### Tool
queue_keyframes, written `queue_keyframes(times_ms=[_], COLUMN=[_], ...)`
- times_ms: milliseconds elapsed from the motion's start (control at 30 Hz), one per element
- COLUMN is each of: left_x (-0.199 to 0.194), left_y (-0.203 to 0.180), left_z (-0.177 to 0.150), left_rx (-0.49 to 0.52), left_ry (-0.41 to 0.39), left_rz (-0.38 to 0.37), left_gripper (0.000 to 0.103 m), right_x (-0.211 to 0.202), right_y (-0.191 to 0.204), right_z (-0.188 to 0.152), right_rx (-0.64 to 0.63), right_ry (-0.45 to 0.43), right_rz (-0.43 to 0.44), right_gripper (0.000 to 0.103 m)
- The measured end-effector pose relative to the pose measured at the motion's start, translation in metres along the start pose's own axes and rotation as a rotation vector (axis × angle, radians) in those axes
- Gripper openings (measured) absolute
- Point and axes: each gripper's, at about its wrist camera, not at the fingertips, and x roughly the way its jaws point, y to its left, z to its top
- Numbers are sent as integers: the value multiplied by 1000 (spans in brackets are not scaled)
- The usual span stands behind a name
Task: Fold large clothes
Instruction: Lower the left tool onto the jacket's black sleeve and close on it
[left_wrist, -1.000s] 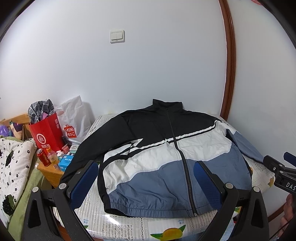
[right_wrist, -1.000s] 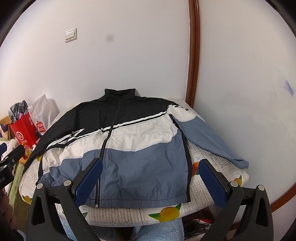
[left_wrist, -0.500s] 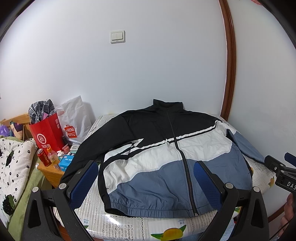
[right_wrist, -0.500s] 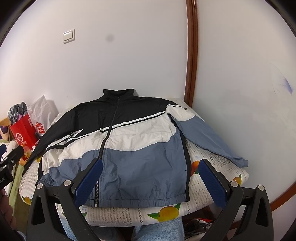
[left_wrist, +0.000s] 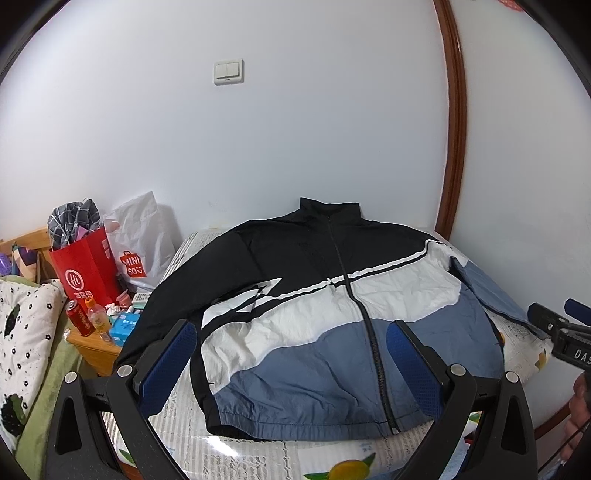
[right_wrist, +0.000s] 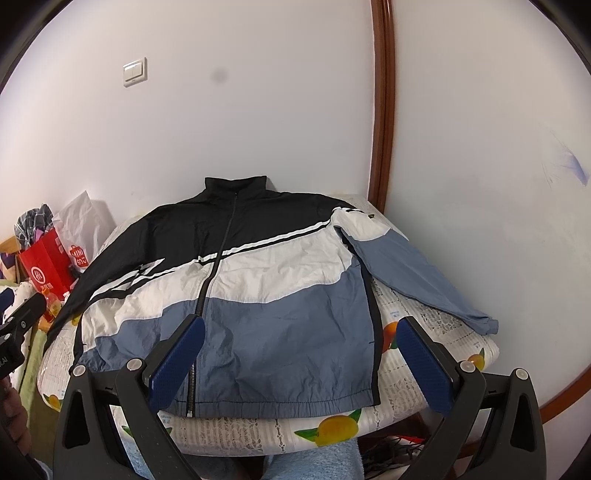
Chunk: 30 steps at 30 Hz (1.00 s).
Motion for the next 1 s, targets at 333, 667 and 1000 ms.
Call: queue_keyframes(times_ms=[333, 667, 1000], left_x=[48, 104, 148], left_y=[31, 84, 134], left_z=[-5, -12, -21], left_rx=[-39, -91, -171], left_ry=[81, 206, 291], left_rz=[14, 85, 127], left_gripper=[103, 103, 103], right_x=[51, 114, 168], right_y=[3, 19, 46], right_z=[7, 9, 7], right_rx=[-2, 23, -2], right_ry=[73, 121, 191], right_rz=[32, 76, 89], right_gripper=[102, 96, 89])
